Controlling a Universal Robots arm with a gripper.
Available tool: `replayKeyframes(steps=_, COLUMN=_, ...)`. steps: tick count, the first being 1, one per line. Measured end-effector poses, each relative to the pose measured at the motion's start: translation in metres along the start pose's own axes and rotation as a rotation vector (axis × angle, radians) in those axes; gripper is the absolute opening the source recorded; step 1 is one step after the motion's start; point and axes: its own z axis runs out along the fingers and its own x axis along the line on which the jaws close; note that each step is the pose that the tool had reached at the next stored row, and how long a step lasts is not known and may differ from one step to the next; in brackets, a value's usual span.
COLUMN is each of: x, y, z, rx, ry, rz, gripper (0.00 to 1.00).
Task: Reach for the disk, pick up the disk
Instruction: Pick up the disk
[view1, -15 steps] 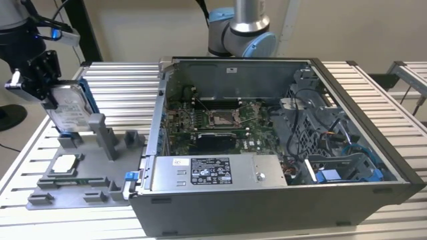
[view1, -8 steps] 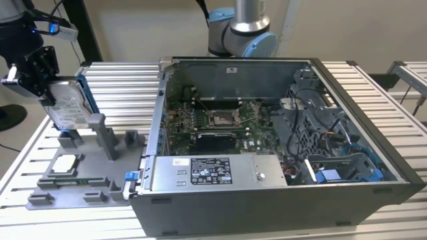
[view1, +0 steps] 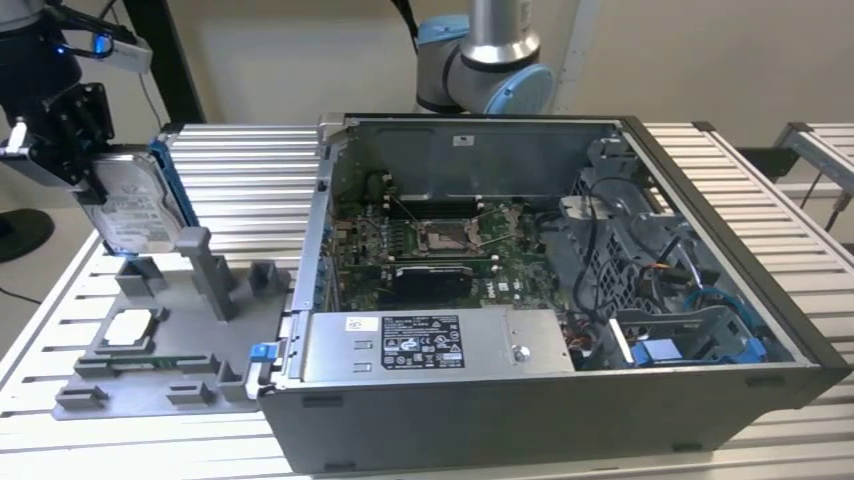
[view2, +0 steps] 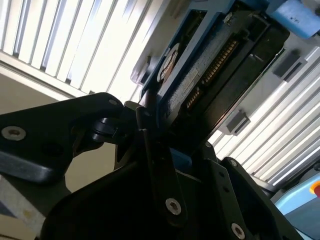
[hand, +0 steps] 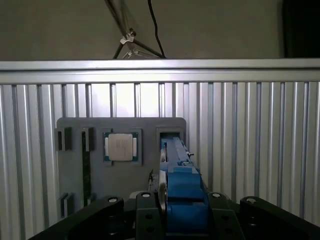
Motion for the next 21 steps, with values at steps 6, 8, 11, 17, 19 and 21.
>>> replayKeyframes(steps=6, x=-0.0002, y=0.0001, z=-0.0076, rx=0.0002, ry=0.0, rz=0.0, gripper=0.0)
replayKeyframes(steps=8, x=-0.0002, y=0.0001, z=-0.0097, rx=0.0, ry=0.0, rz=0.0, gripper=0.0)
replayKeyframes(steps=11, x=-0.0003, y=0.0001, z=-0.0128, rx=0.0, ry=0.0001, rz=0.0, gripper=0.0)
replayKeyframes(steps=17, x=-0.0004, y=0.0002, z=-0.0186, rx=0.0001, ry=0.0, rz=0.0, gripper=0.0)
replayKeyframes(steps=19, x=-0.0005, y=0.0002, z=-0.0215, rx=0.0, ry=0.0, rz=0.0, gripper=0.0)
replayKeyframes(steps=21, x=-0.0006, y=0.0003, z=-0.0239, rx=0.0, ry=0.0, rz=0.0, gripper=0.0)
